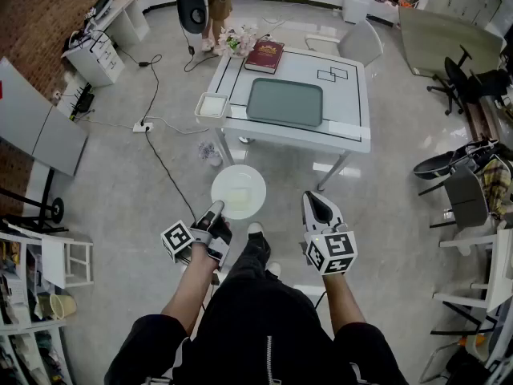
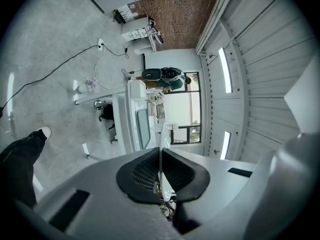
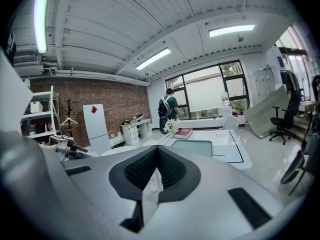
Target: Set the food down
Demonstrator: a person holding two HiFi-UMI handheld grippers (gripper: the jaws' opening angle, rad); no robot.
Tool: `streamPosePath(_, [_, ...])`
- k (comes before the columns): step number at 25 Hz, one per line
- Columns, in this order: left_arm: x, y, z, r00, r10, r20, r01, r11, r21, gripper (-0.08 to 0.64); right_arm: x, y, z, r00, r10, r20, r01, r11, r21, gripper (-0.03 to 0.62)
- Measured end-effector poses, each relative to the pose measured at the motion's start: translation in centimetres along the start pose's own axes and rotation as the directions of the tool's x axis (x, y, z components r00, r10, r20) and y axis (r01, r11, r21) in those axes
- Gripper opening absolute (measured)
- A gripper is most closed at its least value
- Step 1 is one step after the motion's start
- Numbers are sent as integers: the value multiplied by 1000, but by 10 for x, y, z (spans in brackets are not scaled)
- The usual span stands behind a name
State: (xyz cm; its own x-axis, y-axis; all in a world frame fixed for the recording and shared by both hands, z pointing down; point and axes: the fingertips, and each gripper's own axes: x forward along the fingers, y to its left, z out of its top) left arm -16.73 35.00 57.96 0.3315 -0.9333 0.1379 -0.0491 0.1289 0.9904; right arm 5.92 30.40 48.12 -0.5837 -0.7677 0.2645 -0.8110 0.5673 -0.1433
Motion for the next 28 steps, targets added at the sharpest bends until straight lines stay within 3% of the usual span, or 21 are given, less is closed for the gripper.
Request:
streamPosePath(13, [1, 6, 3, 1000, -9, 6, 9, 1000, -1, 14, 0, 9, 7, 996, 51, 75, -49, 998, -32, 9])
streamPosePath(19, [6, 10, 6, 1000, 1, 6, -1, 1000, -17, 14, 3, 10, 6, 996, 55, 65, -53, 998, -36, 9])
streamPosePath(28, [52, 3, 21, 1000, 4, -20, -5, 1000, -9, 14, 36, -14, 22, 997, 47, 58, -46, 999, -22, 9])
